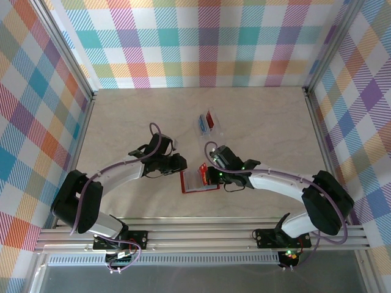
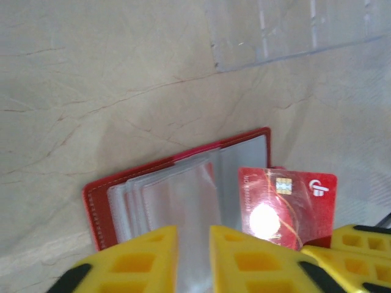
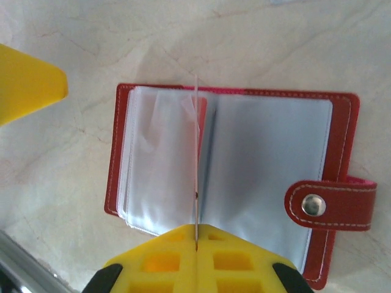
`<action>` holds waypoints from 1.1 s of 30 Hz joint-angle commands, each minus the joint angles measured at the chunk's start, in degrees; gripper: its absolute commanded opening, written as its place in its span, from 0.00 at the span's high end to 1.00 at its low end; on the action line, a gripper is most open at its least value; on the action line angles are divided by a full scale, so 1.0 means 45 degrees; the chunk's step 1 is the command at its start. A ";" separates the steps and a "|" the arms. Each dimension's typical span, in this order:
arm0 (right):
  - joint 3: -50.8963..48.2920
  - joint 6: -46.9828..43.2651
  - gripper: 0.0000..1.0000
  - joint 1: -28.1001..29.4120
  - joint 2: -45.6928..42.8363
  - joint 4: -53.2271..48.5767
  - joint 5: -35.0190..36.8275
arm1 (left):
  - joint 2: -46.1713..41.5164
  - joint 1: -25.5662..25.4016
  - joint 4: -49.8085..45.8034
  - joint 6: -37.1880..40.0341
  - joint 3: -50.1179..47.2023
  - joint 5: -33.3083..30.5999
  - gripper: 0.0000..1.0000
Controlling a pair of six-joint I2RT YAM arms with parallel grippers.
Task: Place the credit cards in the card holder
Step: Pick up the credit card from the card holder, then insert the credit card into the card slot.
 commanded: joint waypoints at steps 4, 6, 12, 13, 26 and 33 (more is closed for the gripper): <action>-0.1559 0.0251 1.00 -0.1012 -0.0273 0.3065 -0.3262 | 0.0356 -0.0126 -0.0700 0.0340 -0.0227 0.0026 0.91; -0.1839 0.0427 1.00 -0.1255 -0.0287 0.3496 -0.3782 | 0.0493 -0.0126 -0.0695 0.0428 -0.0362 0.0037 0.92; -0.2477 0.0920 1.00 -0.2043 0.0056 0.4652 -0.5098 | 0.1482 -0.0126 -0.0497 0.0667 -0.0581 0.0090 0.94; -0.2520 0.0951 1.00 -0.2103 0.0140 0.4758 -0.5290 | 0.1608 -0.0126 -0.0444 0.0679 -0.0600 0.0096 0.94; -0.2646 0.0677 1.00 -0.2427 0.0111 0.4107 -0.4979 | 0.2392 -0.0126 -0.0572 0.0843 -0.0854 -0.0435 0.96; -0.2770 0.0752 1.00 -0.2447 0.0546 0.4497 -0.5265 | 0.2488 -0.0126 -0.0485 0.0846 -0.0879 -0.0412 0.96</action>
